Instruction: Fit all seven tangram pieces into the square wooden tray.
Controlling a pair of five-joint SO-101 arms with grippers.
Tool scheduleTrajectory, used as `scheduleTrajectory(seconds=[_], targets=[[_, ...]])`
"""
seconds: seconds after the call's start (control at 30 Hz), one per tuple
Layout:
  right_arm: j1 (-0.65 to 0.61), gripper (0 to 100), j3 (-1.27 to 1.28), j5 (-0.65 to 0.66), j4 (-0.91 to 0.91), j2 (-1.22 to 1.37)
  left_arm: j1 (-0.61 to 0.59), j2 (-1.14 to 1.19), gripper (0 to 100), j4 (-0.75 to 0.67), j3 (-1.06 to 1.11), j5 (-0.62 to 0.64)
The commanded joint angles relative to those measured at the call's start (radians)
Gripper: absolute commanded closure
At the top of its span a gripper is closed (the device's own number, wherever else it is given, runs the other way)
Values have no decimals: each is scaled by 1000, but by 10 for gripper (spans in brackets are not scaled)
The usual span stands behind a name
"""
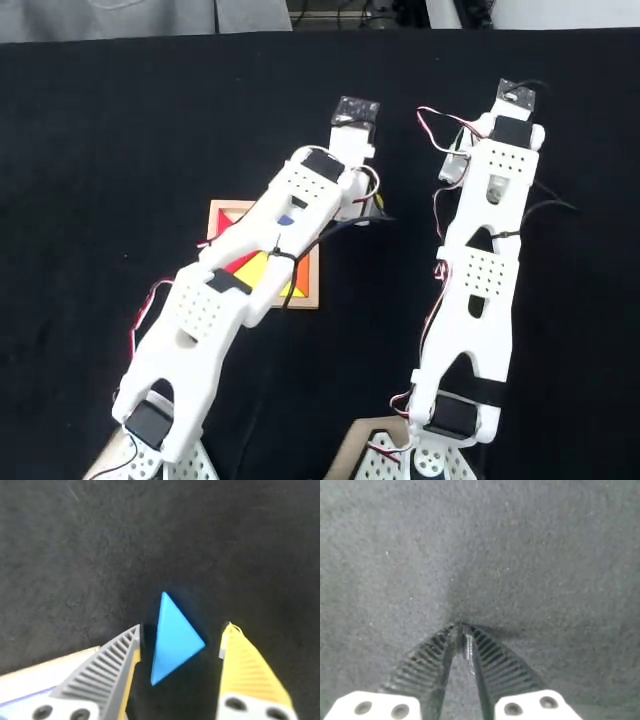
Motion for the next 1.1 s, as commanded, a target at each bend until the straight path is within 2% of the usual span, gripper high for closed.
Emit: scheduleTrajectory(seconds=[0.0, 0.33, 0.53, 0.73, 1.07], targets=[[3, 988, -39, 9, 26, -12, 8, 49, 744, 68, -180, -2], [5, 988, -39, 9, 26, -12, 12, 252, 744, 310, -552, -2], [3, 988, -39, 9, 26, -12, 12, 348, 745, 402, -736, -2], [3, 988, -39, 9, 26, -12, 10, 437, 865, 445, -900, -2], [3, 988, -39, 9, 26, -12, 15, 473, 852, 483, -961, -3]])
